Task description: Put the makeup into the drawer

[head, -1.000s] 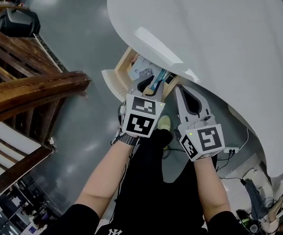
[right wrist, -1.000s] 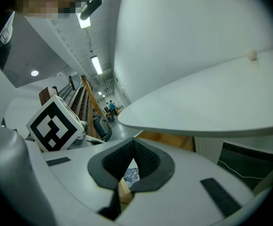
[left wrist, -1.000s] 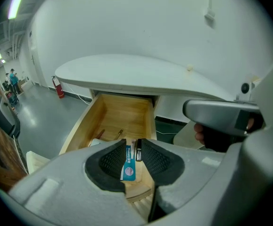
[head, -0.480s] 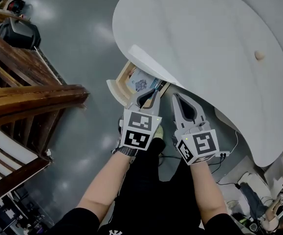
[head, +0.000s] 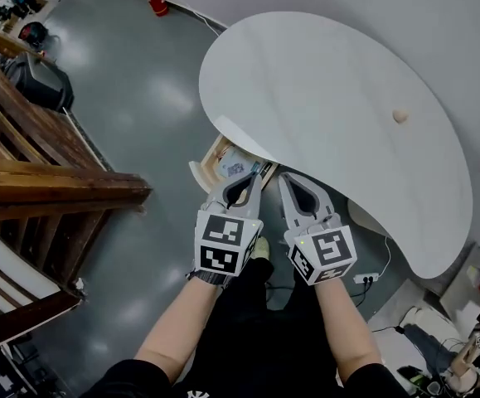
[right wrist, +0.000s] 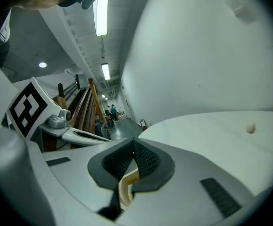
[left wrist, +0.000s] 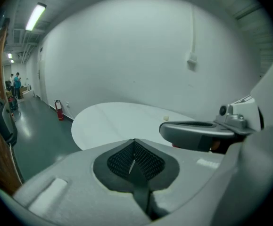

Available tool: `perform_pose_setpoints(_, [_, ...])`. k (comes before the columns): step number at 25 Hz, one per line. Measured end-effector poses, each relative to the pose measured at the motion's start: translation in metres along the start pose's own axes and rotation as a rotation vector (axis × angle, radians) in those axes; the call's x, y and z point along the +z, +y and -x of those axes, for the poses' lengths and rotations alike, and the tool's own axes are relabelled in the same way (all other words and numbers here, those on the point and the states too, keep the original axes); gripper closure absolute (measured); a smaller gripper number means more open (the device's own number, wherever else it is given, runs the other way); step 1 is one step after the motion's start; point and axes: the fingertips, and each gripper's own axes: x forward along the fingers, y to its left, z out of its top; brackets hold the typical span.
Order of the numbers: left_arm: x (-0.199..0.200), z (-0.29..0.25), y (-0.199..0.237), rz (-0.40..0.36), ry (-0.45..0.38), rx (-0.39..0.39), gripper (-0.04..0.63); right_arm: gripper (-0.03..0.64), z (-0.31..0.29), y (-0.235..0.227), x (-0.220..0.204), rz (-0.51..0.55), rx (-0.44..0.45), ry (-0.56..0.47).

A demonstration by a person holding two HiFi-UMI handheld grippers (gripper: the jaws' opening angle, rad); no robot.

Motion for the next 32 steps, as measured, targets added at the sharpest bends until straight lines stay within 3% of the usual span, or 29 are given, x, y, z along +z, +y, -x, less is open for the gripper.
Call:
perform_pose_setpoints(18, [0.138,0.113,-0.032,-0.026,-0.343,-0.029,0.584,0.601,0.046,0.047,0.136,0.137,-0.002,-0.153])
perform_pose_setpoints(32, [0.186,0.150,-0.072,-0.068,-0.473,-0.094,0.586,0.603,0.091,0.063,0.196,0.229,-0.044,-0.245])
